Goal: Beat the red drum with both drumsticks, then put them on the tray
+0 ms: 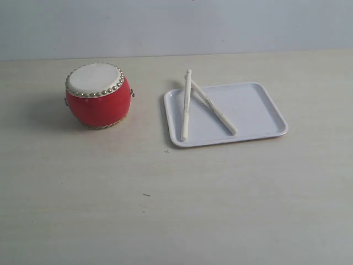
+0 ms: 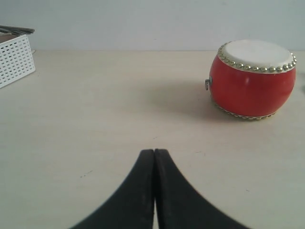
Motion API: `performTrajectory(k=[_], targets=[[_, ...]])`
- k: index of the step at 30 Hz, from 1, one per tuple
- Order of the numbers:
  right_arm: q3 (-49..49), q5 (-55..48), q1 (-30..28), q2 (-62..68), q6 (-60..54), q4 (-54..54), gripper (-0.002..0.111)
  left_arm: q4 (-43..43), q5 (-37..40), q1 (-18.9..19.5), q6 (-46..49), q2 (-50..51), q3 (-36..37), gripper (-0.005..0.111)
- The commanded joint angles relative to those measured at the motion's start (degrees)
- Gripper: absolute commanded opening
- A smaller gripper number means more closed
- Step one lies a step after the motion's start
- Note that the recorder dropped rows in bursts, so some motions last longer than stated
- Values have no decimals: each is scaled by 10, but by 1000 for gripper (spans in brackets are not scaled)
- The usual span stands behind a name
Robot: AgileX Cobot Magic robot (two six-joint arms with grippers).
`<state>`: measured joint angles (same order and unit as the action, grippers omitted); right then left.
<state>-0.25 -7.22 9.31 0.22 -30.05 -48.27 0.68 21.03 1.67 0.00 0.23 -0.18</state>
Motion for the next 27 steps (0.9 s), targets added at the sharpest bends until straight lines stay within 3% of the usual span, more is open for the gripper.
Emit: performTrajectory(k=[1, 5, 27], targets=[[2, -3, 0, -2, -3, 2, 0, -7, -7, 1, 15, -2, 2, 0], [2, -3, 0, -2, -3, 2, 0, -20, -6, 1, 55, -2, 2, 0], [2, -3, 0, -2, -3, 2, 0, -20, -5, 1, 57, -2, 2, 0]])
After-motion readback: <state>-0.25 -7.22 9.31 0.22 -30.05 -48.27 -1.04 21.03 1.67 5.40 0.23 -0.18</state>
